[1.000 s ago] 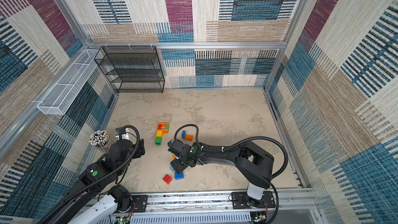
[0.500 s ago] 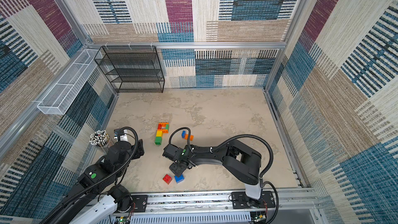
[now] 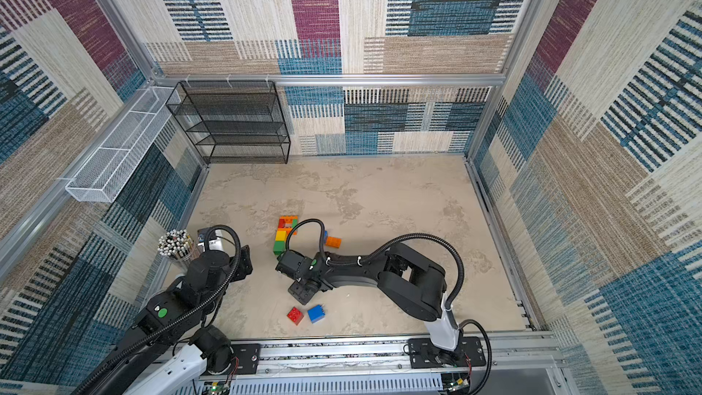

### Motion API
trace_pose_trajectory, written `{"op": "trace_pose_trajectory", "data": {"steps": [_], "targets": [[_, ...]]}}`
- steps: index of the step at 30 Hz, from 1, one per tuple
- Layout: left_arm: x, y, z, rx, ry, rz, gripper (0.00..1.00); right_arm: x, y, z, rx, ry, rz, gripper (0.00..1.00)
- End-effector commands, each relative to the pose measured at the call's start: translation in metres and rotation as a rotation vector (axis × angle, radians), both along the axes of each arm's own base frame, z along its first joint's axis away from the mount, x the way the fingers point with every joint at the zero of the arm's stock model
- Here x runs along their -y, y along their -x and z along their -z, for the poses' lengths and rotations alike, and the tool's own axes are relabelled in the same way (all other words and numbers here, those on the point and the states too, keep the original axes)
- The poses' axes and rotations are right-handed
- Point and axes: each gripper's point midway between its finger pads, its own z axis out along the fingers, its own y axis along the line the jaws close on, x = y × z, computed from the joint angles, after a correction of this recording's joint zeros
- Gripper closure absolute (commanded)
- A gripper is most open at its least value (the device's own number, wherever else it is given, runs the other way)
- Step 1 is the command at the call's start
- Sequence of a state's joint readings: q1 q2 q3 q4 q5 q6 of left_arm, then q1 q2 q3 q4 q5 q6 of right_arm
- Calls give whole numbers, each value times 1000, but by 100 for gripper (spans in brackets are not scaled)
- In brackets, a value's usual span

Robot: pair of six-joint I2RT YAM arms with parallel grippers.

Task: Assemble the letter p with lego
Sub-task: Pick up the lego brick from the center of the board.

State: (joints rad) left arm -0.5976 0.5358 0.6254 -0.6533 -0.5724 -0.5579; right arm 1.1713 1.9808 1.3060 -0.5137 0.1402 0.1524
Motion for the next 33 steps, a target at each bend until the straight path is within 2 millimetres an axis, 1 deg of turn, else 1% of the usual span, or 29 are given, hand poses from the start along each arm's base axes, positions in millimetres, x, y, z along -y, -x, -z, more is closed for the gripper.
{"op": "trace_pose_trajectory", "data": {"steps": [1, 5, 9, 12, 17, 23, 30, 32, 33], "targets": [[-3, 1, 0, 5, 4, -17, 20, 1, -2, 8, 14, 35, -34, 26], [-3, 1, 0, 5, 6, -18, 20, -3, 0, 9, -2, 28, -53, 31], [-2, 1, 1, -1, 4, -11, 20, -5, 8, -1, -16, -17, -88, 40], [-3, 1, 2, -4, 2, -18, 20, -1, 13, -7, -13, -43, -119, 40], [-2, 1, 3, -8, 7, -14, 20, 8, 23, 1, -36, -31, -179, 42], [0, 0, 6, -23, 2, -10, 20, 3, 19, 3, -14, -39, -190, 40], [1, 0, 7, -30, -1, -9, 20, 4, 17, 6, 6, -24, -208, 50], [1, -1, 9, -36, -2, -10, 20, 4, 16, 3, 17, -37, -213, 51], [1, -1, 9, -34, -1, -10, 20, 4, 16, 3, 19, -39, -217, 50]]}}
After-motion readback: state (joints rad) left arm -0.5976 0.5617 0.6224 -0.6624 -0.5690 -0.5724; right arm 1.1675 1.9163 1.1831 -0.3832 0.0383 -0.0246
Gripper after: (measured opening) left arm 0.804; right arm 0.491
